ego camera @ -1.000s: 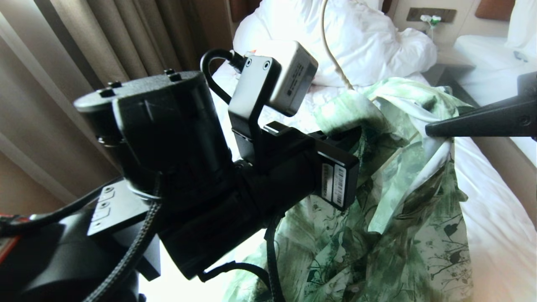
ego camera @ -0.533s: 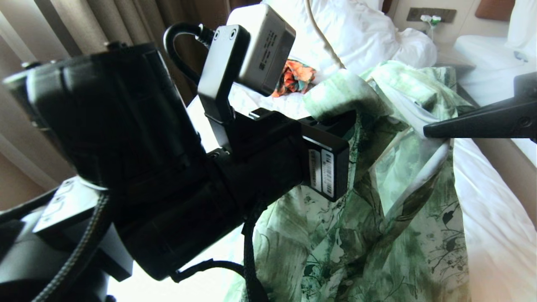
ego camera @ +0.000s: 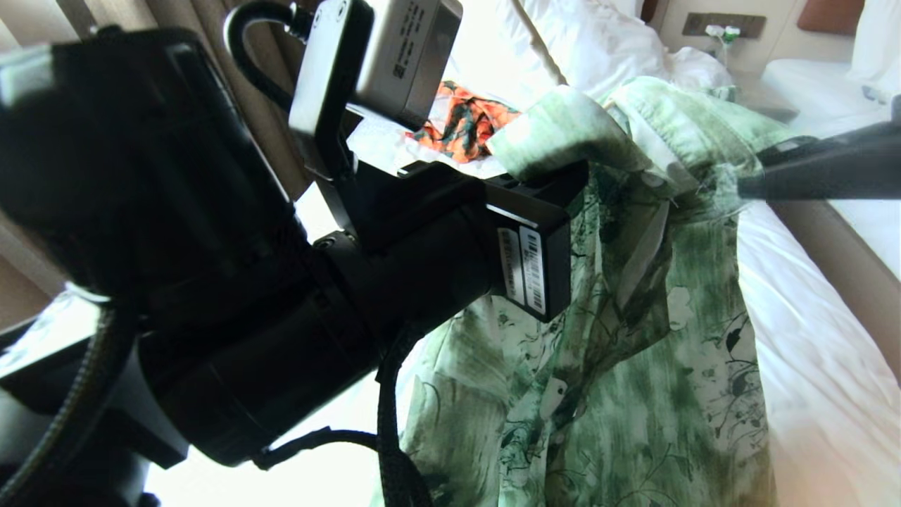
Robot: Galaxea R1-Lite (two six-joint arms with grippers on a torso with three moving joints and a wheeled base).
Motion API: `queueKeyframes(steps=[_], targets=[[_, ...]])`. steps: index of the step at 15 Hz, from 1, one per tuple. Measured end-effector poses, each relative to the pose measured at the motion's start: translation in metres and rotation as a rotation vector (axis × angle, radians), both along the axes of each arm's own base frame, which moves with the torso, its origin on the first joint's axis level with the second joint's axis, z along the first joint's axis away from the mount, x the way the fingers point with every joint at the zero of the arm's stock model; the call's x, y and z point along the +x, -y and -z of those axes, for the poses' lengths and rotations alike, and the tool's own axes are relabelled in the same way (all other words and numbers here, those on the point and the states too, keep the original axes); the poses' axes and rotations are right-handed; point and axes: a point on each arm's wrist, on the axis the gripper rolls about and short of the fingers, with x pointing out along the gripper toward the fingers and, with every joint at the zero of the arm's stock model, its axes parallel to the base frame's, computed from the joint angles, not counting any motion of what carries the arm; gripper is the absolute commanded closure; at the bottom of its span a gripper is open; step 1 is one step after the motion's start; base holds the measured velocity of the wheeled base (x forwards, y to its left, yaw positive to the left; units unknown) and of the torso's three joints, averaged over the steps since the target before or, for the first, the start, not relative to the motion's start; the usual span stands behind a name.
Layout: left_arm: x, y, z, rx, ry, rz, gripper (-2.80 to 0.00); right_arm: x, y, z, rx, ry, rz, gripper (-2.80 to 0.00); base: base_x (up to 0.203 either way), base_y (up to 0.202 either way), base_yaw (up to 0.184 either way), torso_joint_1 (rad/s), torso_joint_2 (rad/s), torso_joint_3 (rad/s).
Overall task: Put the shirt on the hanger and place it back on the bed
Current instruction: Hook the other side of the shirt onto the hanger
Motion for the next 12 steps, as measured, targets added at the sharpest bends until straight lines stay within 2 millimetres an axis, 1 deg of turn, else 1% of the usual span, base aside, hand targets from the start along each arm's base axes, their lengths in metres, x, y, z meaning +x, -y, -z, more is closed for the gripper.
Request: queueKeyframes(steps=[3,5,6,7,10,12], targets=[[-0.002,0.0,0.002,0.008,-0.004,0.007,0.0,-0.012,0.007,-0.029,0.085,0.035,0.022,-2.8,0.0,0.0,0.0,0.0,0.0,0.0],[-0.004,0.003,0.003,0.012,-0.006,0.02,0.0,-0.018,0.01,-0.042,0.105,0.056,0.024,-2.8,0.0,0.0,0.0,0.0,0.0,0.0],[-0.005,0.004,0.004,0.014,-0.007,0.023,0.0,-0.02,0.011,-0.045,0.108,0.055,0.023,-2.8,0.0,0.0,0.0,0.0,0.0,0.0],[-0.005,0.005,0.004,0.014,-0.007,0.025,0.0,-0.021,0.011,-0.045,0.104,0.047,0.02,-2.8,0.0,0.0,0.0,0.0,0.0,0.0],[-0.005,0.006,-0.001,0.0,0.001,0.026,0.0,-0.025,0.011,-0.039,0.062,-0.022,0.009,-2.8,0.0,0.0,0.0,0.0,0.0,0.0],[-0.005,0.006,-0.004,-0.01,0.007,0.029,0.0,-0.029,0.007,-0.034,0.035,-0.067,-0.021,-2.8,0.0,0.0,0.0,0.0,0.0,0.0]])
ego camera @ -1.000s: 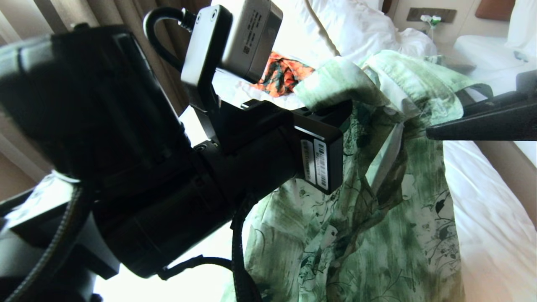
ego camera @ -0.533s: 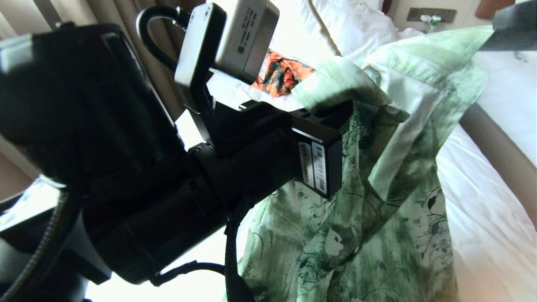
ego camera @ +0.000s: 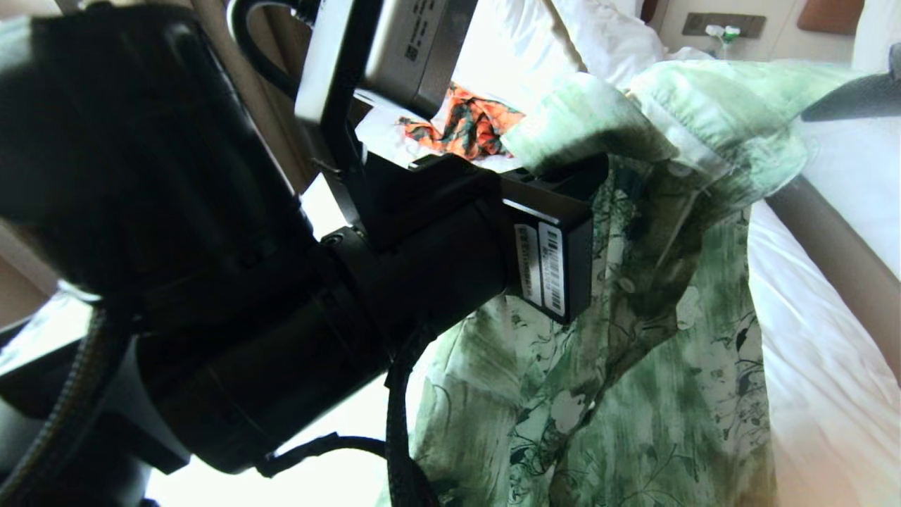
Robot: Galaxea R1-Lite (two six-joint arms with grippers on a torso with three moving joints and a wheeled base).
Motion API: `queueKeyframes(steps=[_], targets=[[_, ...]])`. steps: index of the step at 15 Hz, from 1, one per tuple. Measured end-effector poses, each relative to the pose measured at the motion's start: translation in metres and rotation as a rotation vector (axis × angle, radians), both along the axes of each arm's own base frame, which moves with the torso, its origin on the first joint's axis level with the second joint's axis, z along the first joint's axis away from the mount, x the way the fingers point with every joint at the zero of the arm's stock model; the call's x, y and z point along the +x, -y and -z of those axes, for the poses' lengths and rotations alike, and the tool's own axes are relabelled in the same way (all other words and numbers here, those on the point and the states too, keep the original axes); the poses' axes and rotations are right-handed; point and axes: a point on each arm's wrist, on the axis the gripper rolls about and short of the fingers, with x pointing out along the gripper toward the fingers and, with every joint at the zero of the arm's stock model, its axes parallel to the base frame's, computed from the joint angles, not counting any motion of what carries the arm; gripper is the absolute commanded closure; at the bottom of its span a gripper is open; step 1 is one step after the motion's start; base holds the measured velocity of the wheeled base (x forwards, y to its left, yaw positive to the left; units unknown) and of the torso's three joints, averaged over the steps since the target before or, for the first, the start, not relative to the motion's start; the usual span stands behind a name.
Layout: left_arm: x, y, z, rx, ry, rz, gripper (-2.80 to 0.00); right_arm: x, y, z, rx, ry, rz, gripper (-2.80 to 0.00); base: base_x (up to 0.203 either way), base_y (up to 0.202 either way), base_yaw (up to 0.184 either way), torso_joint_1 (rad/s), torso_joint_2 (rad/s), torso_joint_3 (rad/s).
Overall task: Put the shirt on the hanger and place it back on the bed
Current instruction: Hook the other side of the shirt onto the hanger, then take the clothes hanger out of the clothes
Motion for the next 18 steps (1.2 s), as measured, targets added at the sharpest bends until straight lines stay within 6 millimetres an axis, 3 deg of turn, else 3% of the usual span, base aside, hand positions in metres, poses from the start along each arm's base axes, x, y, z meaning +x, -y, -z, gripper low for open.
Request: queueKeyframes(steps=[6,9,10,15,18], targets=[[-0.001,0.0,-0.004,-0.009,0.004,0.003,0.0,-0.018,-0.007,0.018,-0.174,-0.111,0.048,-2.8,0.0,0.0,0.0,0.0,0.0,0.0],[-0.002,0.001,-0.002,0.0,-0.001,0.006,0.0,-0.027,0.0,0.008,-0.153,-0.053,0.06,-2.8,0.0,0.0,0.0,0.0,0.0,0.0],[-0.002,0.002,0.0,0.017,-0.009,0.012,0.0,-0.03,0.003,0.005,-0.163,-0.006,0.077,0.0,0.0,0.0,0.0,0.0,0.0,0.0],[-0.007,0.008,0.001,0.052,-0.027,0.041,0.0,-0.045,0.018,-0.006,-0.188,0.18,0.128,0.0,0.0,0.0,0.0,0.0,0.0,0.0],[-0.007,0.017,0.005,0.065,-0.03,0.065,0.0,-0.045,0.018,-0.007,-0.214,0.234,0.152,0.0,0.0,0.0,0.0,0.0,0.0,0.0]])
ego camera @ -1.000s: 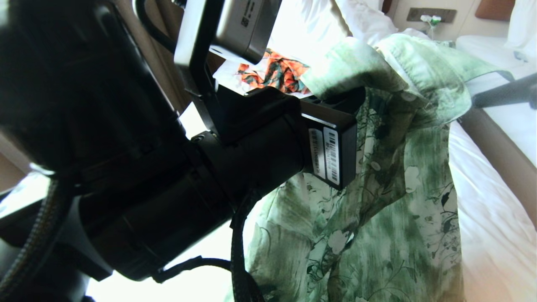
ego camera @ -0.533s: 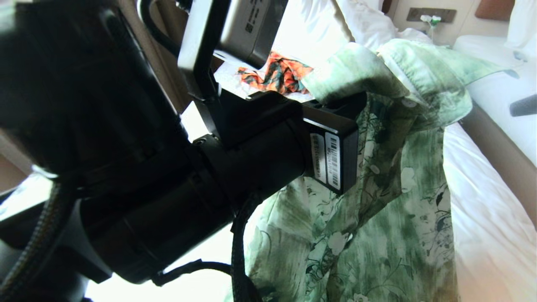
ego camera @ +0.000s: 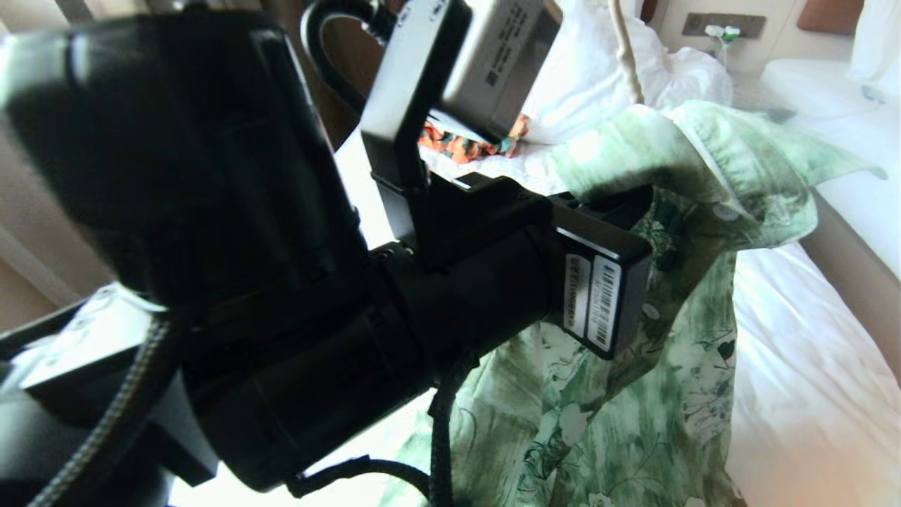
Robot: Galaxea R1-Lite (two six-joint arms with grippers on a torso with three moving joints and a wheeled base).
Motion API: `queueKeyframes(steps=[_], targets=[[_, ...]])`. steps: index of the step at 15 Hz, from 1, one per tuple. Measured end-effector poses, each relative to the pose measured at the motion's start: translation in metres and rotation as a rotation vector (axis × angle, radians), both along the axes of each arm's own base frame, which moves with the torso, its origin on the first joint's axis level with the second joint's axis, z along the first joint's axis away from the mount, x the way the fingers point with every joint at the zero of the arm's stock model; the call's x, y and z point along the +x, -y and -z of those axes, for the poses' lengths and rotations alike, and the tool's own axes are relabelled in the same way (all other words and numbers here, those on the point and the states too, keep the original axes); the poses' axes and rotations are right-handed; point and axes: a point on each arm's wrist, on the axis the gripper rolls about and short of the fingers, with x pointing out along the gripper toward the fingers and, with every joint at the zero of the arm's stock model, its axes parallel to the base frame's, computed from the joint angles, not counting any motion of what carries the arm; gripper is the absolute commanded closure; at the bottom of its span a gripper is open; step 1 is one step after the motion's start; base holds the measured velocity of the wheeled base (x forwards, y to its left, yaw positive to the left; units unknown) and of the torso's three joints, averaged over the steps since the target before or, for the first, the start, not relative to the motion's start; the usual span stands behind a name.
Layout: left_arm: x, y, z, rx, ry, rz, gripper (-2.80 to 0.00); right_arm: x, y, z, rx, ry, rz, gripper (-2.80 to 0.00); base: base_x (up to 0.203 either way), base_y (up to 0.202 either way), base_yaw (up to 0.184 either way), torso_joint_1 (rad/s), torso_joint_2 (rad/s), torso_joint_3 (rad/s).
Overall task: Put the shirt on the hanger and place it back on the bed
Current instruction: Take the clothes hanger out of the clothes
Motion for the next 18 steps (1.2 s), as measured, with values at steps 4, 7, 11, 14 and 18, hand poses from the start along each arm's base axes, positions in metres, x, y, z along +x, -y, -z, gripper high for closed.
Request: queueKeyframes(steps=[4,7,11,14,18], targets=[[0.004,0.011,0.009,0.026,-0.01,0.012,0.0,0.013,-0.01,-0.001,-0.029,0.063,0.02,0.0,0.0,0.0,0.0,0.0,0.0,0.0],[0.006,0.017,0.012,0.037,-0.015,0.014,0.0,0.023,-0.018,0.002,-0.106,0.106,0.003,-2.8,0.0,0.0,0.0,0.0,0.0,0.0],[0.007,0.021,0.014,0.04,-0.019,0.016,0.0,0.033,-0.035,0.006,-0.126,0.114,-0.052,-2.8,0.0,0.0,0.0,0.0,0.0,0.0],[0.006,0.021,0.015,0.051,-0.028,0.019,0.0,0.052,-0.056,0.006,-0.084,0.163,-0.061,-2.8,0.0,0.0,0.0,0.0,0.0,0.0],[0.006,0.02,0.013,0.047,-0.026,0.019,0.0,0.073,-0.079,0.013,-0.075,0.168,-0.072,-2.8,0.0,0.0,0.0,0.0,0.0,0.0]])
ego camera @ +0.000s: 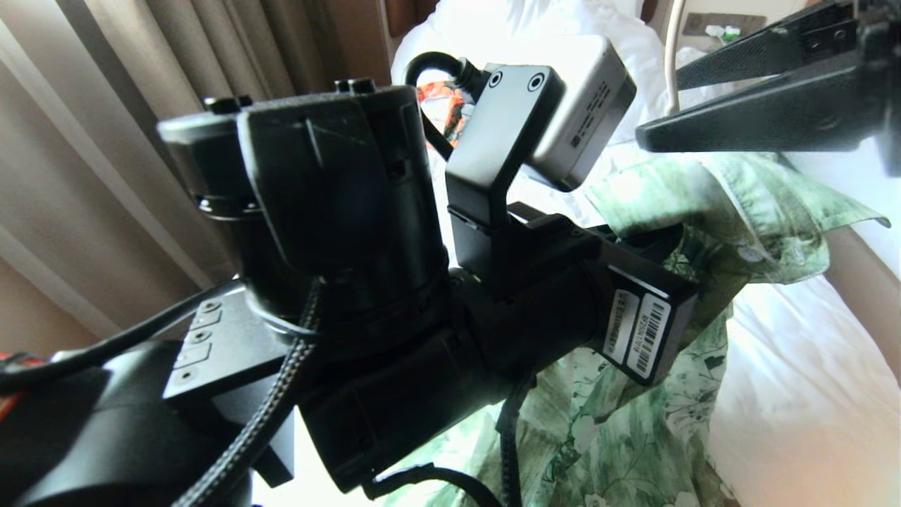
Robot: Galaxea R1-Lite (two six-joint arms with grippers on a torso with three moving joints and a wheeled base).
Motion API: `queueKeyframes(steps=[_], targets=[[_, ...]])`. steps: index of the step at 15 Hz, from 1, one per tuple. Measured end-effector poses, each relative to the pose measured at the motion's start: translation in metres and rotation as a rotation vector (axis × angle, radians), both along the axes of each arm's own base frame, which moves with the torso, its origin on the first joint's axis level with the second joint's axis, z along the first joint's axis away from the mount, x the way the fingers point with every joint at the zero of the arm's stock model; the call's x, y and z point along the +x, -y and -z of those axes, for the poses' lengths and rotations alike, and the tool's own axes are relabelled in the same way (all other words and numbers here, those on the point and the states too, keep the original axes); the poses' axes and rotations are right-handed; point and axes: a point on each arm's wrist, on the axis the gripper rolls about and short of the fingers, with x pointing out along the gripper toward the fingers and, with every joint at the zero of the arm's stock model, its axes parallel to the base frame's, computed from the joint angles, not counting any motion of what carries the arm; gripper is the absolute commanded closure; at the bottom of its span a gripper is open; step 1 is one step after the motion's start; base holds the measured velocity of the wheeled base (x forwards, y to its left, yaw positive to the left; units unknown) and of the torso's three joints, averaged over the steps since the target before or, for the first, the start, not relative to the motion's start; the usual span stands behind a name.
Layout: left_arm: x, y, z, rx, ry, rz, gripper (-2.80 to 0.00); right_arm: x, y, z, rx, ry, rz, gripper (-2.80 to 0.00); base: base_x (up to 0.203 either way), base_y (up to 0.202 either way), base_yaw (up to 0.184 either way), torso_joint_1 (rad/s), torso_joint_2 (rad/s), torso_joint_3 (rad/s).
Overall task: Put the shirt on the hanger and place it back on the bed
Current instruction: Take the clothes hanger out of the clothes
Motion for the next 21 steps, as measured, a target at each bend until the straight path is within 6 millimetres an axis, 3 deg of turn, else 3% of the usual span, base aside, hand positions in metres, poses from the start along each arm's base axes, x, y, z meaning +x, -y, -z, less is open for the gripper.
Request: queueKeyframes(steps=[4,5,21], targets=[[0.001,0.001,0.001,0.001,0.0,-0.001,0.0,0.012,-0.016,0.004,0.009,0.004,-0.011,-2.8,0.0,0.0,0.0,0.0,0.0,0.0],[0.001,0.002,0.002,0.006,-0.002,-0.001,0.0,0.014,-0.019,0.005,0.012,0.007,-0.013,0.0,0.0,0.0,0.0,0.0,0.0,0.0],[-0.006,-0.008,-0.008,-0.025,0.01,0.008,0.0,0.023,-0.029,0.009,0.037,0.0,0.039,0.0,0.0,0.0,0.0,0.0,0.0,0.0]])
